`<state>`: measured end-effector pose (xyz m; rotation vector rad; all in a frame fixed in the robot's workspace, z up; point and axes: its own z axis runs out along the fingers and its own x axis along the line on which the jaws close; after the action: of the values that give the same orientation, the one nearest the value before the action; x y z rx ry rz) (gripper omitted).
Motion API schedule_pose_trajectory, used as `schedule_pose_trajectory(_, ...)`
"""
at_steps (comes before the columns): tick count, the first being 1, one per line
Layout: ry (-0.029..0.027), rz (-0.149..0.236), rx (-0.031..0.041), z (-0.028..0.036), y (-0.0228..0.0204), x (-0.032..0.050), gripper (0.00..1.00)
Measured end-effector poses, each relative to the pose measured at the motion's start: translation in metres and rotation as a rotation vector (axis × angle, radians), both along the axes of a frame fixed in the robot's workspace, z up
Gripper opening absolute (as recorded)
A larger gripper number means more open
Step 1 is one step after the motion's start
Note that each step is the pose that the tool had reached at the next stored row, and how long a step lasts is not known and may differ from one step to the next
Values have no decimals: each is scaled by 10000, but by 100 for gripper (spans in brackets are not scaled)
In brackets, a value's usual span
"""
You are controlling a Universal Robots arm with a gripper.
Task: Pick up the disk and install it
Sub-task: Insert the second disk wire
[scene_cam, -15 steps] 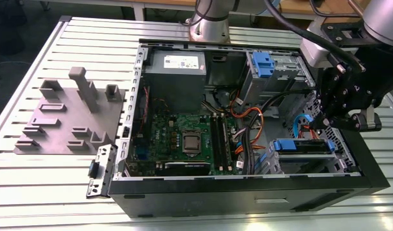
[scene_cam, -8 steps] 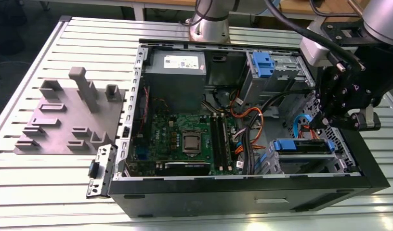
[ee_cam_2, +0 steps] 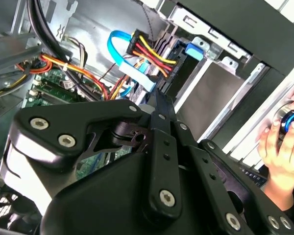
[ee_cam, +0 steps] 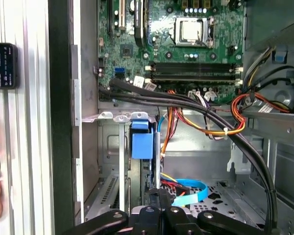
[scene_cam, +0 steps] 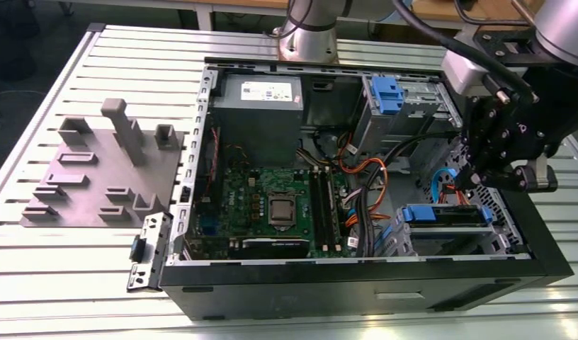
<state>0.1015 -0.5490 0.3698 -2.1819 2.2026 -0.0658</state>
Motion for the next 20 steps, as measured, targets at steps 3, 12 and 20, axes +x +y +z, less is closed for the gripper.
schedule_pose_trajectory(3,38,-1,9,0,0,0,11)
schedule_pose_trajectory(12,236,0,10,4,67,24,11)
schedule_pose_trajectory(20,286,0,10,5,99,32,11)
